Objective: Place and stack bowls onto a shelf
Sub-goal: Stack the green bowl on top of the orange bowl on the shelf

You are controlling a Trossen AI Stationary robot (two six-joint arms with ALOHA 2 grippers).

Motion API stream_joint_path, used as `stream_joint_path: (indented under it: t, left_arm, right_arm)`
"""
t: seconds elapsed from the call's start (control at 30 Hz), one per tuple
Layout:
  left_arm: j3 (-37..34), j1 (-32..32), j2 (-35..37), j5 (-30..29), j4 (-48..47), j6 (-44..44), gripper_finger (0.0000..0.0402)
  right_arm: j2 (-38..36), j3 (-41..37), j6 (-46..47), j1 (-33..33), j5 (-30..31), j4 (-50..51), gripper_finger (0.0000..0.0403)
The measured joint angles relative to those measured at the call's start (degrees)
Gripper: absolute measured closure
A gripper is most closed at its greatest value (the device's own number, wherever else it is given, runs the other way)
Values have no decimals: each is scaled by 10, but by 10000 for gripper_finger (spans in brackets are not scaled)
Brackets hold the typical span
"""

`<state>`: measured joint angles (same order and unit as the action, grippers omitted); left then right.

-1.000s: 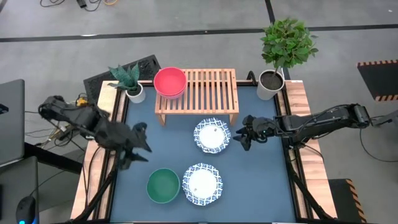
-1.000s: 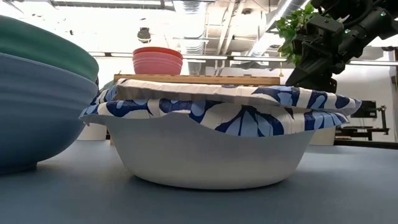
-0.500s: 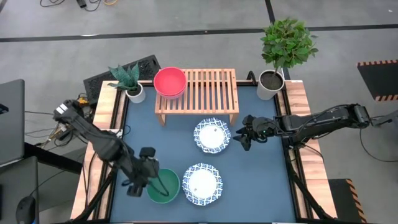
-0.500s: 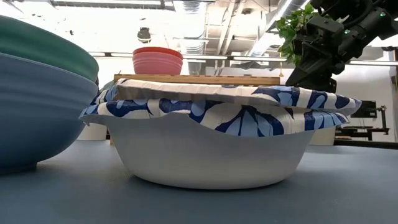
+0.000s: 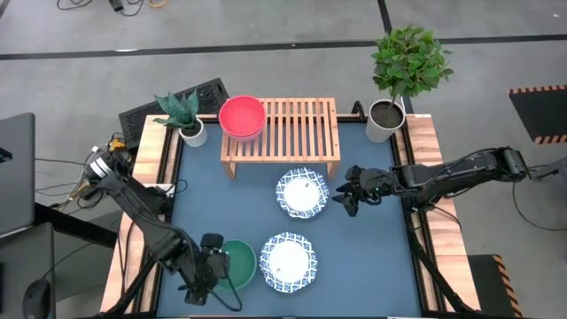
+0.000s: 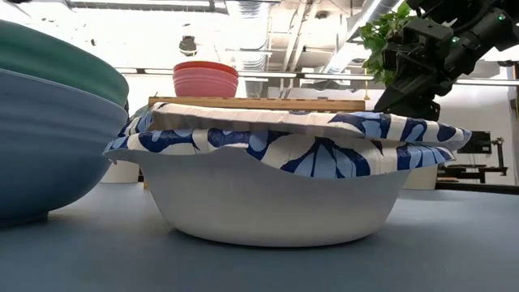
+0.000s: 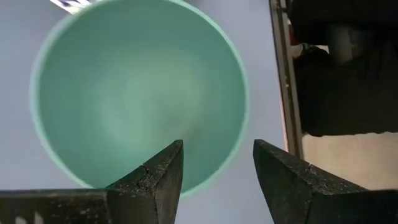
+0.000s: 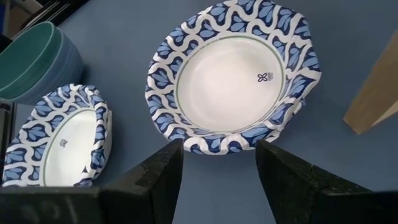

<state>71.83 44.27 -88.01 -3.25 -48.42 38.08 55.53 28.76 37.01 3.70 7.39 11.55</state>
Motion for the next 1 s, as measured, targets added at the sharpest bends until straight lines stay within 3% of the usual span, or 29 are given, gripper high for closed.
stream_joint_path:
  t: [0.27,1.0]
  left_arm:
    - [0,14,-17,-16,18,22,223]
    - [0,24,-70,-32,55,-24,223]
  right_arm:
    - [0,0,-9,1,0,0,177]
    - [0,0,-10,1,0,4,177]
